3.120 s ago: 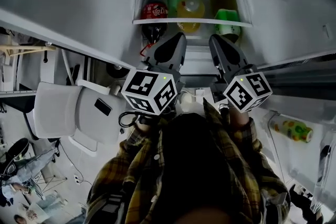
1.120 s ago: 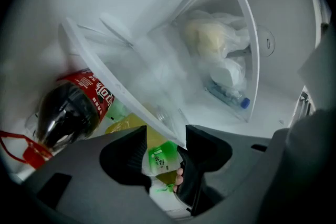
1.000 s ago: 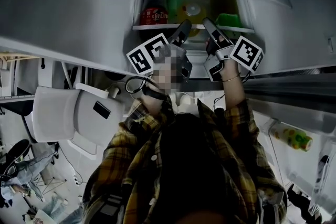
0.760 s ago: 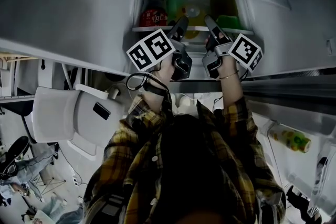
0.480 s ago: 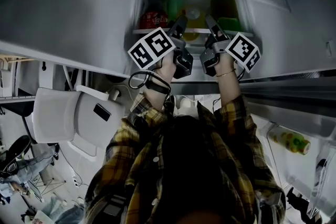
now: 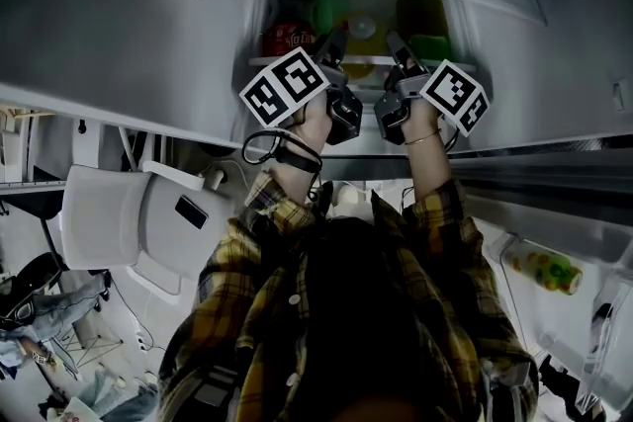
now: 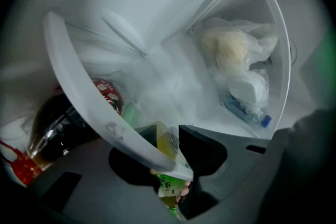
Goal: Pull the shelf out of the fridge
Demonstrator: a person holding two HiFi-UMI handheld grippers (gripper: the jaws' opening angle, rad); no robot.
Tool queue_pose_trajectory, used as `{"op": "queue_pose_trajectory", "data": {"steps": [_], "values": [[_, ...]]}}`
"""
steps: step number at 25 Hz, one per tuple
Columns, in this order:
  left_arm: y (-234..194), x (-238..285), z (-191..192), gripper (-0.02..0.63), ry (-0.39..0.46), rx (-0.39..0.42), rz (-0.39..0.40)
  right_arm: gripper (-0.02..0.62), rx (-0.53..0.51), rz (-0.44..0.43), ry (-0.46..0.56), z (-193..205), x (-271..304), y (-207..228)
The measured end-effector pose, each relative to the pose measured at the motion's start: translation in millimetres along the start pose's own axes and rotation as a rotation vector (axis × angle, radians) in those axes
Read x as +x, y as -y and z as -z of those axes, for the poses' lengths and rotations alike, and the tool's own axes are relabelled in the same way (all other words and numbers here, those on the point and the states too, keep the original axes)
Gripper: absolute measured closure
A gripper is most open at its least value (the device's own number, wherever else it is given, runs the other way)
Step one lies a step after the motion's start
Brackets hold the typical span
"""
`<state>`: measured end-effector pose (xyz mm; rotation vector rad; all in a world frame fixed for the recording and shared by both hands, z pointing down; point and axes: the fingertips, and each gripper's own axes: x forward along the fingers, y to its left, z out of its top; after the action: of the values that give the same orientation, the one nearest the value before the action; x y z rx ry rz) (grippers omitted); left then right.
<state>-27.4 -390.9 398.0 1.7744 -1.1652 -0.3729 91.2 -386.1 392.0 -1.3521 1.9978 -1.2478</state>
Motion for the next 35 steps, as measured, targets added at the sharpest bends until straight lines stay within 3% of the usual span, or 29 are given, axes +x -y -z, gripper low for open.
{"op": "queue_pose_trajectory", "data": {"steps": [9, 17, 35], "values": [[3.7, -2.1, -1.4, 0.528, 0.026, -0.072, 0.062, 0.517, 0.080, -0.030, 0.038, -0.9, -1.6, -0.6], [2.5, -3.0, -1.8, 0.546, 0.030, -0.138, 0.079, 0.535, 0.179, -0.055, 0.059, 0.5, -1.9, 0.3], [2.5, -16.9, 7.7, 0.549, 0.038, -0.165, 0.084, 0.546, 0.247, -0.074, 0.082, 8.8, -17.5, 0.0]]}}
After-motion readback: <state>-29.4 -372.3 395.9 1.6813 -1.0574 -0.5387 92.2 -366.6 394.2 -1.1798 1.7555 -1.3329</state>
